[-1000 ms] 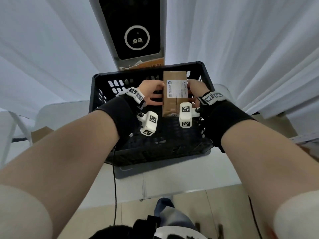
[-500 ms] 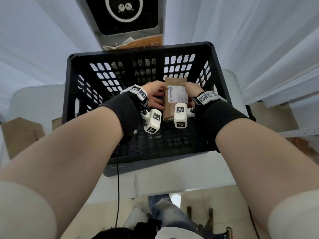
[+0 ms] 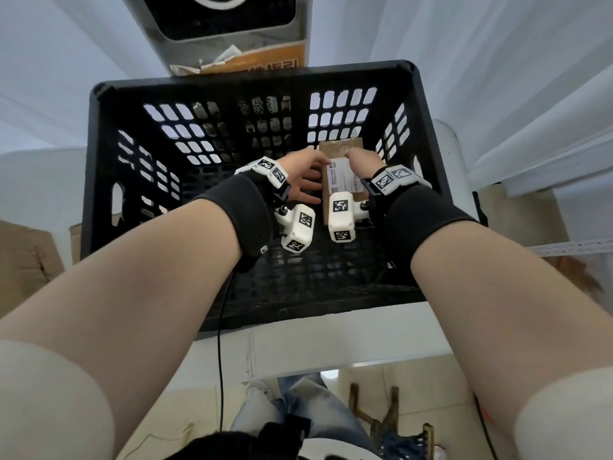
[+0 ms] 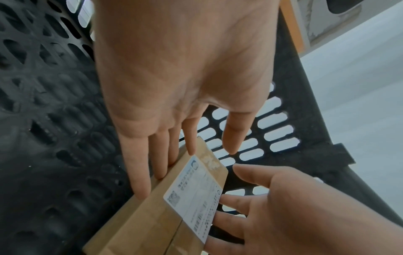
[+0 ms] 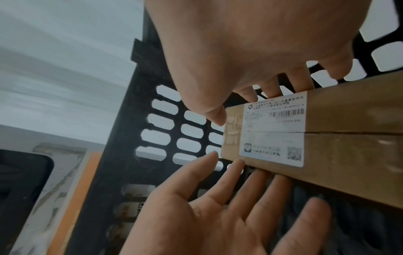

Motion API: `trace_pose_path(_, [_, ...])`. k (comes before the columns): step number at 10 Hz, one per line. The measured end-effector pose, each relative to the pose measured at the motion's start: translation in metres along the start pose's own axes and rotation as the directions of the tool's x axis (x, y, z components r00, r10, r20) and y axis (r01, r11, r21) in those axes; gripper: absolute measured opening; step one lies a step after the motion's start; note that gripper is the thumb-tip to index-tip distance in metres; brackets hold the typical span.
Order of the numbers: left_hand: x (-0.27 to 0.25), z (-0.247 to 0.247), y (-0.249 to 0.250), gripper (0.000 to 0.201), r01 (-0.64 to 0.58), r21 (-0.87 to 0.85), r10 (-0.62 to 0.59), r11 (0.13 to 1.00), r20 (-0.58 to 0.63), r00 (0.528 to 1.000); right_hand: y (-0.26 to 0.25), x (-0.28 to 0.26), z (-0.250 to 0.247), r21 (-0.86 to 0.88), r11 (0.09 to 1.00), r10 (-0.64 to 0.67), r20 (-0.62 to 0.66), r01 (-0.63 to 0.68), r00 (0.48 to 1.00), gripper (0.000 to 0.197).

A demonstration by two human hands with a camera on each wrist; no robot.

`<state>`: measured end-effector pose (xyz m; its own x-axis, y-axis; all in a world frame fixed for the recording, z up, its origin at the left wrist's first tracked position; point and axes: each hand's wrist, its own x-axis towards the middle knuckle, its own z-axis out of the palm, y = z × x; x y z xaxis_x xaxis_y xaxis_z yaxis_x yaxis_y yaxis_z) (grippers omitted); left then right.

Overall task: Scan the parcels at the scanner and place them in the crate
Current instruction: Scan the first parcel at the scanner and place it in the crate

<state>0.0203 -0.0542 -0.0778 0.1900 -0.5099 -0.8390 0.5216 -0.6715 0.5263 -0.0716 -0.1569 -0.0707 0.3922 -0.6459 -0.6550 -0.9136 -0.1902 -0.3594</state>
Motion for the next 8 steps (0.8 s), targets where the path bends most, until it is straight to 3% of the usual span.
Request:
trace_pose_path(1, [0.004, 0.0, -0.002, 0.049, 0.005, 0.0, -0.005, 1.0, 0.011, 1.0, 0.005, 0.0, 0.002, -0.023, 1.0, 0.022, 0.066, -0.02, 0.998, 0.043])
trace_pose_path(3, [0.005, 0.003, 0.002, 0.043, 0.001, 0.007, -0.001, 1.0, 0.037, 0.999, 0.003, -0.002, 0.004, 0.094, 0.991, 0.08, 0.122, -0.092, 0.989, 0.045])
trace_pose_path(5, [-0.013, -0.005, 0.001, 0.045, -0.008, 0.016, 0.007, 1.0, 0.016, 1.0, -0.015, -0.026, 0.001, 0.087, 0.996, 0.032, 0.052, -0.037, 0.998, 0.039])
trace_pose_path(8, [-0.058, -0.038, 0.006, 0.045, -0.095, -0.027, 0.093, 0.995, -0.064, 0.994, -0.052, -0.071, 0.0, 0.179, 0.984, 0.0, 0.078, -0.014, 0.997, 0.044])
